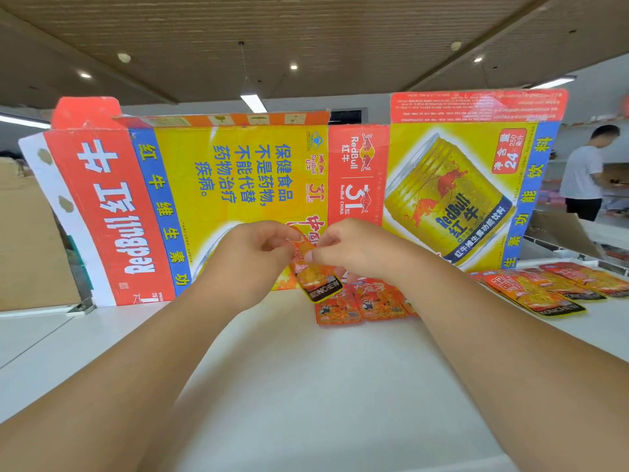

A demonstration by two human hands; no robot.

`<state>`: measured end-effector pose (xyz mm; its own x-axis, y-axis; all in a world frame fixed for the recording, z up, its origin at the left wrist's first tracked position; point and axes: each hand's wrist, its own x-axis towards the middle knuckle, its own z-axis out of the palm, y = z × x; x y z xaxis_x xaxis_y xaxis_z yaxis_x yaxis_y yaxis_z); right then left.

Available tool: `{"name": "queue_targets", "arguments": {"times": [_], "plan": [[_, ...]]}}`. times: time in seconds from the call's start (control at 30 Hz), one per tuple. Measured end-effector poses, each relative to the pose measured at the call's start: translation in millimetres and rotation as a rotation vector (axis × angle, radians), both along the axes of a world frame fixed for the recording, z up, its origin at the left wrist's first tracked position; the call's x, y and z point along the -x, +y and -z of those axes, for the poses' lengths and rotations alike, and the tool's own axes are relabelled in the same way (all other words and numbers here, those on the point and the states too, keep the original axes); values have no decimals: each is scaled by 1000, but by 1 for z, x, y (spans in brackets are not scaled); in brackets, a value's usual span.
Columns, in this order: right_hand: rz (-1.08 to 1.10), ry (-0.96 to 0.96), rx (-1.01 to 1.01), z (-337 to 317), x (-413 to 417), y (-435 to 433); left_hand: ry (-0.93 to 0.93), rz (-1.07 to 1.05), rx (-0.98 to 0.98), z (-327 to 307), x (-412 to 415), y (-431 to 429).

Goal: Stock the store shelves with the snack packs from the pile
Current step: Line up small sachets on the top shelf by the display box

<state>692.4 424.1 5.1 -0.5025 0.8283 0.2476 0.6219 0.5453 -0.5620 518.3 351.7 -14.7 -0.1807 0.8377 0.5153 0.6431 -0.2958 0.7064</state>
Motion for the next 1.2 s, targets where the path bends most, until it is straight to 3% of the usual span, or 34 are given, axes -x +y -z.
{"name": "queue_targets", "arguments": {"times": [0.27,0.37,0.57,0.7,1.0,1.2], "plan": [[141,-152,-114,-4,4,-12,2,115,-4,3,-8,-2],[266,-230,-163,-15,-16,-14,130,140,15,6,-10,-3],[534,-110,-72,-21,-93,-26,264,165,68,8,-18,-8],[721,-154,-54,-10,-141,-50,329,209,51,6,-27,-15],[935,-209,-6,6,-213,-106,724,351,-152,-7,-65,-45],[953,-198,-8,9,-262,-105,766,413,-130,-24,-128,-35]]}}
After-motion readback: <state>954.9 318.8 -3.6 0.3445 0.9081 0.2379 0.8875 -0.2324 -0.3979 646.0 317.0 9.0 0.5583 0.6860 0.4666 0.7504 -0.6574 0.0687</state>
